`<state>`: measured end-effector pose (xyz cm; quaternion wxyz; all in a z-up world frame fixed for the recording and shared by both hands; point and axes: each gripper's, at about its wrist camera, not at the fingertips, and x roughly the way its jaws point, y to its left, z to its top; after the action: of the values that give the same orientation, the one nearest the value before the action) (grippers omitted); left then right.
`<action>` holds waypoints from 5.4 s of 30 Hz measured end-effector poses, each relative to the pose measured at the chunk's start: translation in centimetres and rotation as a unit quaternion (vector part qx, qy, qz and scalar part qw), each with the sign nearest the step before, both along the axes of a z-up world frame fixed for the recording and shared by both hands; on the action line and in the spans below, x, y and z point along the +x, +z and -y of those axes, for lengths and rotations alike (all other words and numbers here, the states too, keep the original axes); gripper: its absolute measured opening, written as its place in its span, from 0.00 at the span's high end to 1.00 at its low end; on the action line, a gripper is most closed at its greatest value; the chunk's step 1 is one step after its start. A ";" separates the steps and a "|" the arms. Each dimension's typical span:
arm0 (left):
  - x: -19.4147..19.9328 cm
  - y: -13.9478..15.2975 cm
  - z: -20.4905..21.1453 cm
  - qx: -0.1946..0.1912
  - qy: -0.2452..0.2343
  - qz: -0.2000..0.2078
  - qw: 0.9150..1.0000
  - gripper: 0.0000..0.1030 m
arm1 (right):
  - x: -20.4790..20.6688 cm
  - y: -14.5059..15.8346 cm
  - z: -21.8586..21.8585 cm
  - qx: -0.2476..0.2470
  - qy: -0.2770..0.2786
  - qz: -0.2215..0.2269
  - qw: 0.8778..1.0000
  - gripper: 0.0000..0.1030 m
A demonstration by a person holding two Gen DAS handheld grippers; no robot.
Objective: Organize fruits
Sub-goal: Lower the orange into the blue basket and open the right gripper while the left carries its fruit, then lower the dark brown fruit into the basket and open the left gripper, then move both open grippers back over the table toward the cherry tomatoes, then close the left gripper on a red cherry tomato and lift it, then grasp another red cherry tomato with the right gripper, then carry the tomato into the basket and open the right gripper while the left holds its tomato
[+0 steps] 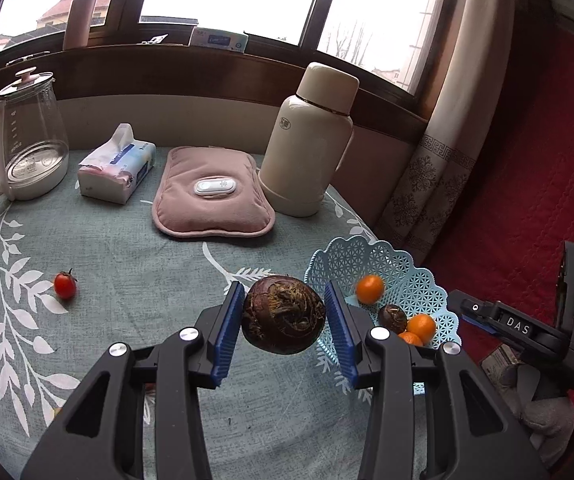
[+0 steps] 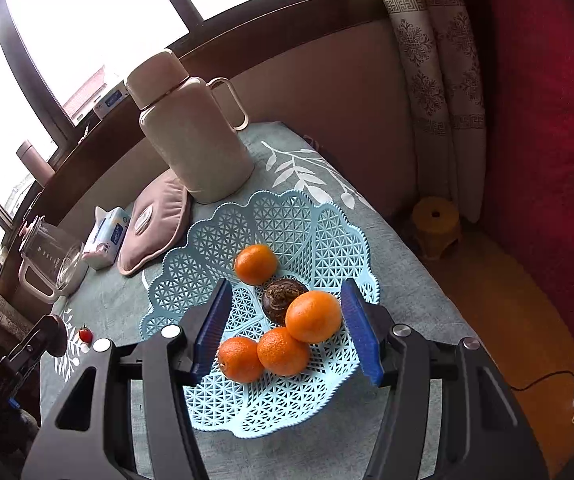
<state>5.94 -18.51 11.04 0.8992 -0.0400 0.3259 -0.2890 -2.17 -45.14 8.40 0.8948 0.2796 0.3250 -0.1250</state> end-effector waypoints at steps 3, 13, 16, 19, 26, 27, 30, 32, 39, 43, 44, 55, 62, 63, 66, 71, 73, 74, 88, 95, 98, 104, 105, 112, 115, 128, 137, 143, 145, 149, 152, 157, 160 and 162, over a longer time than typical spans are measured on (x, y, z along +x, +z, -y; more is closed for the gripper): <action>0.4 -0.9 1.7 -0.001 -0.018 -0.020 1.000 0.59 | -0.7 1.1 -0.2 -0.012 -0.003 0.015 1.000 0.40; 1.0 -3.5 6.9 0.019 -0.068 -0.059 0.996 0.54 | -1.5 2.3 0.5 0.000 -0.012 0.036 0.999 0.36; 1.1 -3.5 6.9 0.015 -0.056 -0.057 0.997 0.33 | -1.5 2.2 0.5 0.004 -0.012 0.035 0.999 0.36; 1.3 -3.3 6.1 0.016 -0.040 -0.053 0.998 0.33 | -1.5 2.2 0.4 0.004 -0.011 0.037 0.999 0.36; 1.5 -2.6 3.8 0.022 0.010 -0.031 0.999 0.23 | -1.6 2.5 -0.7 0.002 0.000 0.050 0.999 0.30; 1.4 -2.4 3.5 0.021 0.016 -0.027 0.999 0.20 | -1.7 2.6 -0.9 0.001 0.002 0.055 0.998 0.29; 1.1 -1.8 2.5 0.022 0.035 -0.006 0.999 0.18 | -2.0 3.1 -1.4 0.001 0.008 0.074 0.997 0.29; 0.8 -1.4 1.9 0.027 0.046 0.010 0.998 0.16 | -2.4 3.5 -1.8 -0.005 0.009 0.090 0.996 0.28; 0.2 -0.2 -0.4 0.022 0.074 0.032 0.997 0.15 | -3.4 5.2 -4.1 -0.052 0.019 0.134 0.989 0.20; -0.1 0.4 -1.6 0.021 0.091 0.044 0.995 0.15 | -3.9 5.8 -5.1 -0.068 0.027 0.152 0.986 0.18; -0.2 0.5 -1.9 0.021 0.095 0.046 0.994 0.14 | -4.0 5.9 -5.3 -0.070 0.028 0.153 0.985 0.18; 0.3 0.3 -5.7 0.014 0.131 0.029 0.991 0.10 | -3.2 5.0 -7.2 -0.068 0.057 0.139 0.986 0.17; 1.7 0.2 -10.0 0.009 0.173 0.014 0.985 0.10 | -2.8 4.5 -8.8 -0.075 0.079 0.132 0.985 0.17; 2.0 0.1 -10.7 0.010 0.178 0.010 0.984 0.10 | -2.7 4.4 -8.9 -0.075 0.081 0.130 0.985 0.17; 3.1 -0.4 -12.8 0.011 0.195 -0.005 0.981 0.10 | -2.4 4.1 -9.4 -0.076 0.087 0.123 0.986 0.17; 5.6 -1.9 -15.2 0.014 0.214 -0.034 0.976 0.10 | -1.7 3.3 -10.3 -0.078 0.102 0.111 0.986 0.17; 7.0 -3.0 -15.4 0.024 0.208 -0.051 0.977 0.10 | -1.5 3.0 -10.7 -0.078 0.108 0.105 0.985 0.17; 7.7 -3.5 -15.4 0.030 0.204 -0.060 0.977 0.10 | -1.4 2.9 -10.8 -0.078 0.111 0.103 0.985 0.17; 14.1 -7.9 -14.6 0.077 0.159 -0.147 0.973 0.43 | -0.4 1.7 -11.9 -0.081 0.132 0.083 0.984 0.17; 15.4 -8.8 -14.7 0.086 0.163 -0.152 0.971 0.62 | 0.0 1.1 -12.5 -0.085 0.142 0.075 0.983 0.17; 15.3 -8.9 -14.9 0.079 0.161 -0.150 0.972 0.72 | 0.2 0.8 -12.9 -0.086 0.147 0.070 0.983 0.17; 13.7 -8.0 -15.3 0.059 0.159 -0.131 0.977 0.73 | 0.3 -0.1 -14.3 -0.089 0.167 0.056 0.980 0.17; 13.2 -7.6 -15.4 0.056 0.160 -0.123 0.978 0.73 | 0.4 -0.3 -14.5 -0.087 0.171 0.052 0.980 0.17; 9.9 -3.4 -16.0 0.024 0.165 -0.056 0.984 0.73 | 2.5 -0.8 -17.5 -0.061 0.208 0.030 0.976 0.17; 8.5 -1.4 -16.5 0.001 0.161 -0.033 0.986 0.73 | 4.2 -1.2 -19.6 -0.054 0.234 0.014 0.971 0.17; 6.3 4.7 -18.4 -0.074 0.167 0.035 0.983 0.72 | 11.4 -4.7 -27.9 -0.072 0.293 -0.051 0.952 0.18; 6.7 3.5 -19.1 -0.076 0.164 0.023 0.983 0.72 | 12.9 -7.1 -29.0 -0.102 0.287 -0.085 0.949 0.47; 7.2 2.6 -18.9 -0.071 0.164 0.013 0.984 0.72 | 12.3 -7.2 -29.3 -0.135 0.286 -0.085 0.945 0.71; 7.3 2.3 -18.5 -0.067 0.161 0.009 0.985 0.72 | 11.9 -7.1 -29.0 -0.131 0.285 -0.082 0.946 0.71; 7.2 1.7 -17.4 -0.057 0.149 0.005 0.987 0.72 | 11.1 -5.9 -28.0 -0.121 0.273 -0.066 0.952 0.71; 7.1 1.5 -16.6 -0.051 0.142 0.004 0.989 0.72 | 10.4 -4.5 -26.7 -0.117 0.258 -0.050 0.958 0.71; 6.9 1.0 -15.7 -0.043 0.132 0.001 0.990 0.73 | 9.3 -2.4 -23.6 -0.110 0.220 -0.027 0.969 0.71; 6.8 0.9 -15.3 -0.040 0.128 0.000 0.991 0.72 | 8.7 -1.4 -21.2 -0.107 0.188 -0.017 0.976 0.71; 6.8 0.8 -15.2 -0.038 0.126 -0.001 0.991 0.72 | 8.3 -1.0 -19.5 -0.104 0.164 -0.013 0.981 0.71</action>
<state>12.69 -3.35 11.82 0.9261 -0.1153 0.3076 -0.1858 6.13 -25.64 7.42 0.9229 0.1259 0.3637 -0.0132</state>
